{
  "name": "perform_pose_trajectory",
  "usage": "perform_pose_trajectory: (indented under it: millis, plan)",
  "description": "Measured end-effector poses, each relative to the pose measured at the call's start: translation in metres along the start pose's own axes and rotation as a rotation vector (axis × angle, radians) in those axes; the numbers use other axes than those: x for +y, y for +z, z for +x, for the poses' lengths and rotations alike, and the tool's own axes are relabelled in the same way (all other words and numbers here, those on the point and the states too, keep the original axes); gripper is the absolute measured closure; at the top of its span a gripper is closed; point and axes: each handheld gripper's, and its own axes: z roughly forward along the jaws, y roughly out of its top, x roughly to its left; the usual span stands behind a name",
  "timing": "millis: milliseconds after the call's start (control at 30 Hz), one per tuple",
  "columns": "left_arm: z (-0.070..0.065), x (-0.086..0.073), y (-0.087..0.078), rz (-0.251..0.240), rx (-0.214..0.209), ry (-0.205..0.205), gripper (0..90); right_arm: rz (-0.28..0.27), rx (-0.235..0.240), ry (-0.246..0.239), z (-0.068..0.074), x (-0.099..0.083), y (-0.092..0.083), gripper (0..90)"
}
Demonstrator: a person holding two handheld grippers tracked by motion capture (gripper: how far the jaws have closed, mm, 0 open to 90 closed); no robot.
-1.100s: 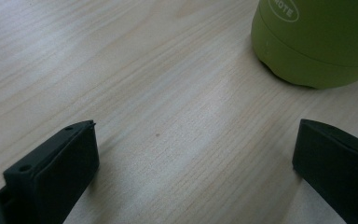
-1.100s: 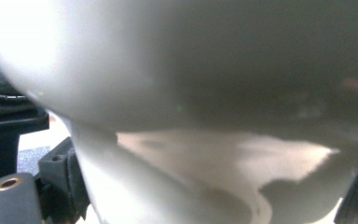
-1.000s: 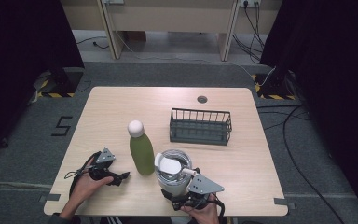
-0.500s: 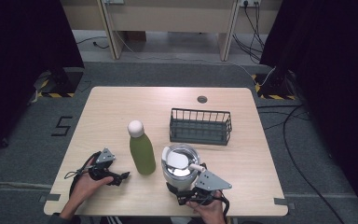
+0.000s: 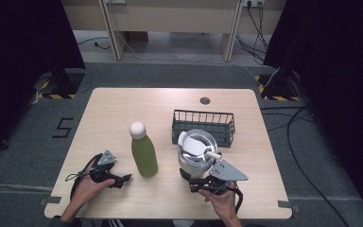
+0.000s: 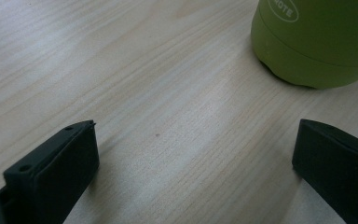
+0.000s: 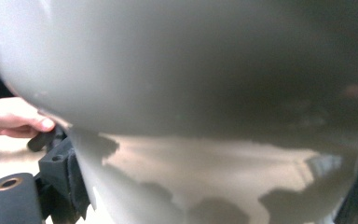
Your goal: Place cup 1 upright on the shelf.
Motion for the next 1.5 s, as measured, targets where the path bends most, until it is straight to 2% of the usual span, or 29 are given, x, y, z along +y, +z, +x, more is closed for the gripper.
perform_pose_trajectory:
  millis: [67,267,367,733,833,933,1033,1133,1167,1233,1300,1333,1500]
  plan:
    - [0.000,0.000,0.000,0.000,0.000,0.000,0.0,0.006,-0.022,-0.001,-0.005,0.006,0.000,10.0]
    - [0.000,0.000,0.000,-0.001,-0.001,0.000,0.0,-0.007,-0.041,0.002,-0.016,0.014,0.002,10.0]
    - [0.000,0.000,0.000,0.002,0.000,0.002,0.0,-0.008,-0.066,-0.004,-0.026,0.022,0.004,10.0]
    - [0.000,0.000,0.000,0.002,0.000,0.002,0.0,0.014,-0.132,-0.017,-0.054,0.044,0.008,10.0]
    - [0.000,0.000,0.000,0.001,-0.001,0.002,0.0,0.013,-0.155,-0.008,-0.068,0.054,0.009,10.0]
    - [0.000,0.000,0.000,0.002,0.000,0.002,0.0,0.014,-0.177,-0.025,-0.080,0.062,0.011,10.0]
    - [0.000,0.000,0.000,-0.001,-0.001,-0.001,0.0,0.020,-0.190,-0.027,-0.087,0.067,0.013,10.0]
    - [0.000,0.000,0.000,-0.001,-0.001,0.000,0.0,0.022,-0.207,-0.019,-0.098,0.073,0.017,10.0]
    - [0.000,0.000,0.000,0.001,0.000,0.001,0.0,0.019,-0.218,-0.007,-0.106,0.076,0.019,10.0]
    - [0.000,0.000,0.000,0.001,0.000,0.001,0.0,0.020,-0.224,0.001,-0.109,0.076,0.021,10.0]
    - [0.000,0.000,0.000,0.000,0.000,0.000,0.0,0.030,-0.255,-0.009,-0.122,0.077,0.025,10.0]
    - [0.000,0.000,0.000,0.000,0.000,0.000,0.0,0.030,-0.255,-0.009,-0.122,0.077,0.025,10.0]
    - [0.000,0.000,0.000,-0.002,-0.001,-0.001,0.0,0.055,-0.304,0.007,-0.143,0.071,0.033,10.0]
